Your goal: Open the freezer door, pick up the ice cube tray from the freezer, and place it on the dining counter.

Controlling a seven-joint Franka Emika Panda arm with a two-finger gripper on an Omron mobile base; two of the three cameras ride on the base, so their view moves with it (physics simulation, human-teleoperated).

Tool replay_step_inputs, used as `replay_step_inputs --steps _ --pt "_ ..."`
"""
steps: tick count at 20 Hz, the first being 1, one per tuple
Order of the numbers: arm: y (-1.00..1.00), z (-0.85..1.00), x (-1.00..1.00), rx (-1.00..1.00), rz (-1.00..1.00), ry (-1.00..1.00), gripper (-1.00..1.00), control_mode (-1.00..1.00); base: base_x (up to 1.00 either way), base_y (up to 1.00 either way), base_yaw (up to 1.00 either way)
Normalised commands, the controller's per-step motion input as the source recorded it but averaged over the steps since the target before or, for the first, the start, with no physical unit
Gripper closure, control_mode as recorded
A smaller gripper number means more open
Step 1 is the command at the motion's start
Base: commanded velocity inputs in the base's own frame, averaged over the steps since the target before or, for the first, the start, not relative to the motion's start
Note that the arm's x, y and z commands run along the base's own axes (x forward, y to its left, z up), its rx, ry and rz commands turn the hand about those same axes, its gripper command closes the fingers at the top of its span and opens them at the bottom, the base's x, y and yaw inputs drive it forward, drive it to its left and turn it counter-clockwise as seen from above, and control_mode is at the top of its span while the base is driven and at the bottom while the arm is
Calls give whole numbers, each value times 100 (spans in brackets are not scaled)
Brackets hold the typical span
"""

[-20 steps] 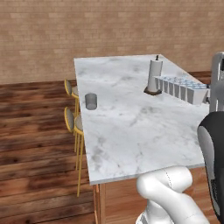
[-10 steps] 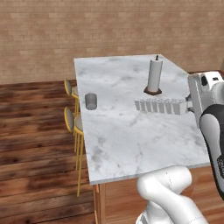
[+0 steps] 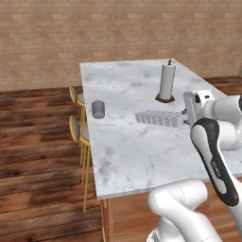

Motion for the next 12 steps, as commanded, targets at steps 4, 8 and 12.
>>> replay_step_inputs --steps 4,8,12 --pt "0 -14 66 0 -3 2 100 -100 0 0 0" --pt "0 -29 82 0 0 14 100 -100 0 0 0" --pt "0 -46 86 0 0 20 100 -100 0 0 0"
